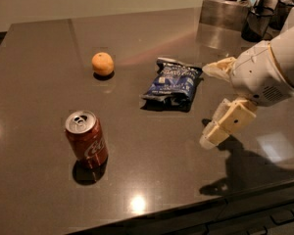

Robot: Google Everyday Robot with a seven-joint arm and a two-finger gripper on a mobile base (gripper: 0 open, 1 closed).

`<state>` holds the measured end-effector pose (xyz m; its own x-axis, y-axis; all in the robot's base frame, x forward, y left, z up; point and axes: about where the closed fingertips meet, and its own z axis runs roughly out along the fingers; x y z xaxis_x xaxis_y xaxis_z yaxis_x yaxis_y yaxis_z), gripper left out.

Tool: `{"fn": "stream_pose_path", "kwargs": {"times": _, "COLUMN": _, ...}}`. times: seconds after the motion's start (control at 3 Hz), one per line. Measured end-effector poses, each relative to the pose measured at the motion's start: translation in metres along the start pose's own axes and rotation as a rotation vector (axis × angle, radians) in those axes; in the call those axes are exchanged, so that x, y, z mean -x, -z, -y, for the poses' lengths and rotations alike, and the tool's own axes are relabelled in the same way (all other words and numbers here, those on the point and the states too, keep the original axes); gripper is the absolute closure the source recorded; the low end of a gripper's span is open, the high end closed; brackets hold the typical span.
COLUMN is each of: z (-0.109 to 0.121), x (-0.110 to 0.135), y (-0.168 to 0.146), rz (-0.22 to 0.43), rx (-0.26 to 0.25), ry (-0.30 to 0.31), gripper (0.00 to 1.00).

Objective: Move coke can near blue chip bag

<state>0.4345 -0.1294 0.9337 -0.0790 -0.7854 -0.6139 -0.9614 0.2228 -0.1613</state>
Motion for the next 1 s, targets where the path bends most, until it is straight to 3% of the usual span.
{"fn": "stream_pose_path", "kwargs": {"times": 0.33, "z": -0.005, "x": 0.007, "y": -0.004, "rz": 0.048, "rx": 0.021, "ry": 0.000, "gripper": 0.00}}
{"fn": "stream_pose_path", "kwargs": {"times": 0.67, "z": -0.017, "x": 0.035, "y": -0.019, "rz": 0.140, "rx": 0.055, "ry": 0.010, "gripper": 0.00}}
{"fn": "stream_pose_path", "kwargs": {"times": 1.0, "z": -0.031, "x": 0.080, "y": -0.042, "rz": 0.244, "rx": 0.081, "ry": 0.039, "gripper": 0.00}}
